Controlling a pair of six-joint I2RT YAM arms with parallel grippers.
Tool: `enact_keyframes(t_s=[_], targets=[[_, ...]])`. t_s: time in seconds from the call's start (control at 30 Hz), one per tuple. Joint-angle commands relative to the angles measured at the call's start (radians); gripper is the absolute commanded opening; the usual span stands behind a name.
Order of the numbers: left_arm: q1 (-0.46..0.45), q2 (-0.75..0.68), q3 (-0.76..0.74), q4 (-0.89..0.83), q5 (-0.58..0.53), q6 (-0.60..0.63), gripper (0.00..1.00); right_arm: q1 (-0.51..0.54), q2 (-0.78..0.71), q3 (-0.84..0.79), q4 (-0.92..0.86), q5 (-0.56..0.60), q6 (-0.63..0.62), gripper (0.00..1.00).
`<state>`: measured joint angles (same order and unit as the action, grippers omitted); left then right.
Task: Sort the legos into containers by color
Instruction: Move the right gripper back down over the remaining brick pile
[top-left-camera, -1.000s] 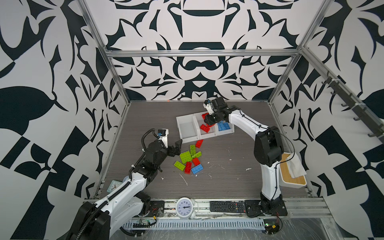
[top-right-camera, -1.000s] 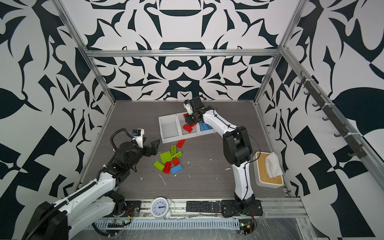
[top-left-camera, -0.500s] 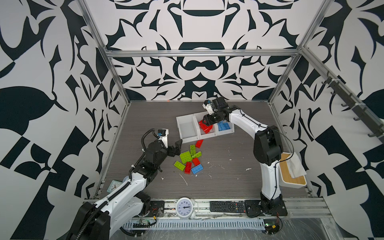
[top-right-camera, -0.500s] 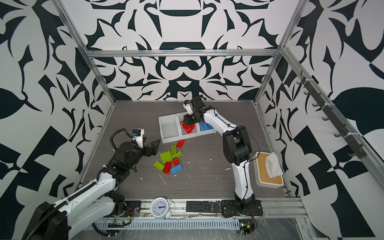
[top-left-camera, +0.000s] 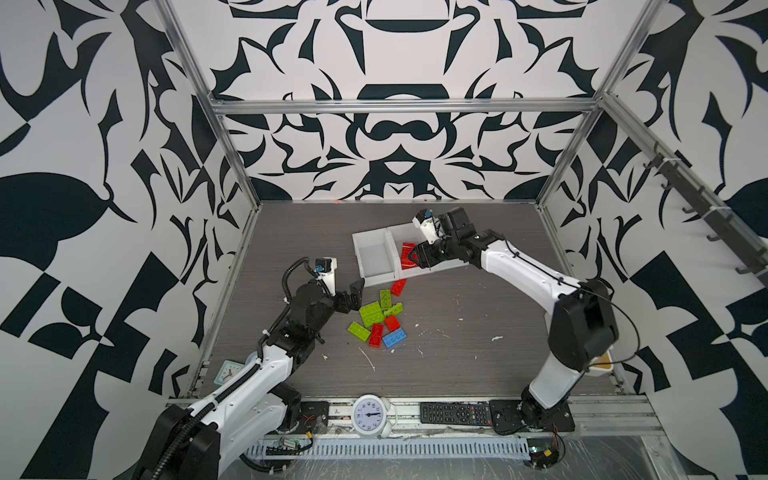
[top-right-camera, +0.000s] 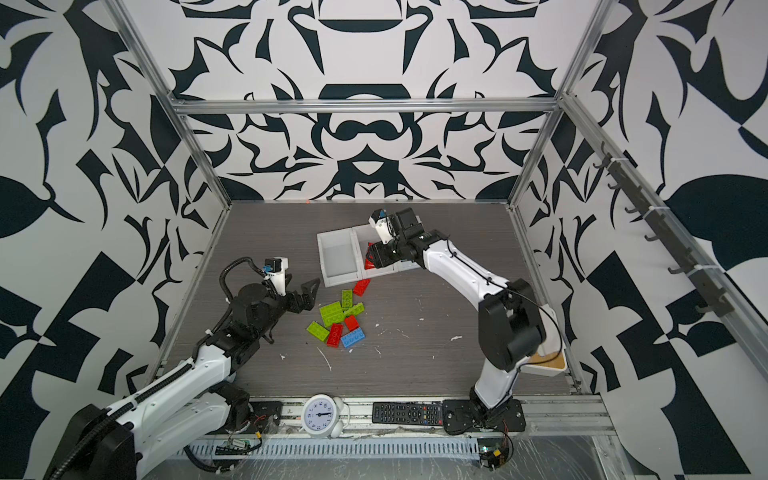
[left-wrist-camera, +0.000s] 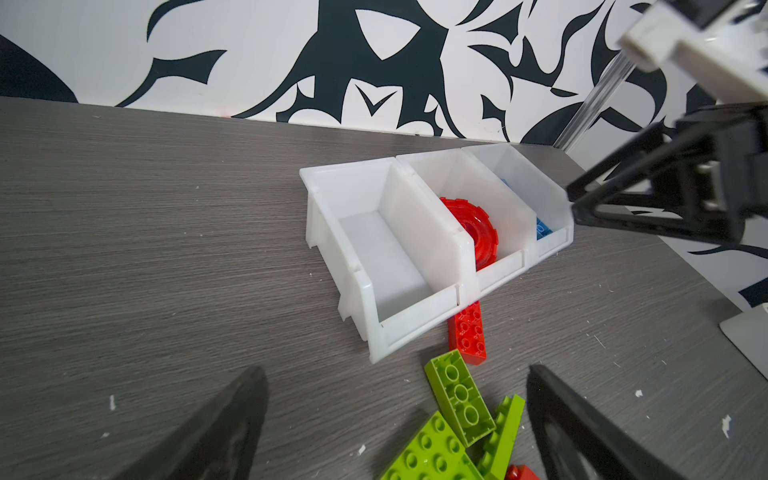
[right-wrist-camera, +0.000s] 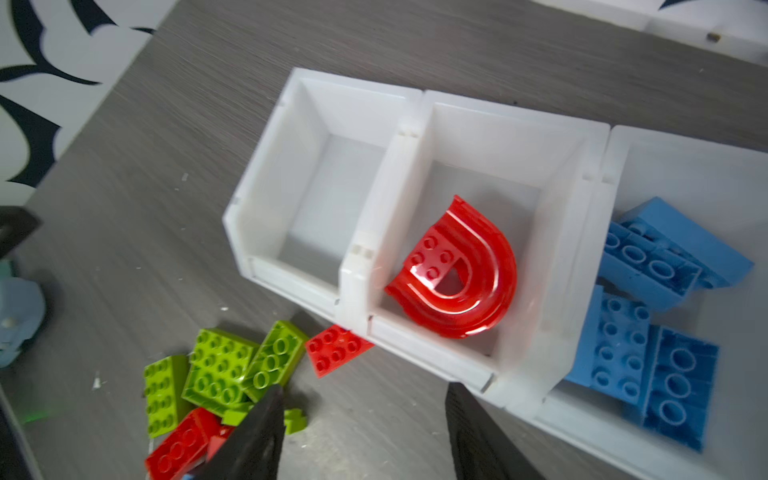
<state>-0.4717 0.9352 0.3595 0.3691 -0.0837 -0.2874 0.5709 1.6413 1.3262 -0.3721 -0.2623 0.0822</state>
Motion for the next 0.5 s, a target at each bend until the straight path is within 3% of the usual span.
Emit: enact_keyframes(t_s=[0.0, 0.17, 0.47], targets=[[-0.002, -0.016, -0.003, 0.001, -0.017, 0.001, 0.99, 0.140, -0.090, -0.104, 0.089, 0.125, 0.083, 0.64], [0.000, -0.023, -0.011, 0.006, -0.032, 0.002, 0.99, 0.308, -0.100, -0.179, 0.058, 0.256, 0.163, 0.63], [-0.001, -0.033, -0.013, 0.005, -0.042, -0.005, 1.00, 0.388, 0.022, -0.143, -0.005, 0.279, 0.156, 0.59]])
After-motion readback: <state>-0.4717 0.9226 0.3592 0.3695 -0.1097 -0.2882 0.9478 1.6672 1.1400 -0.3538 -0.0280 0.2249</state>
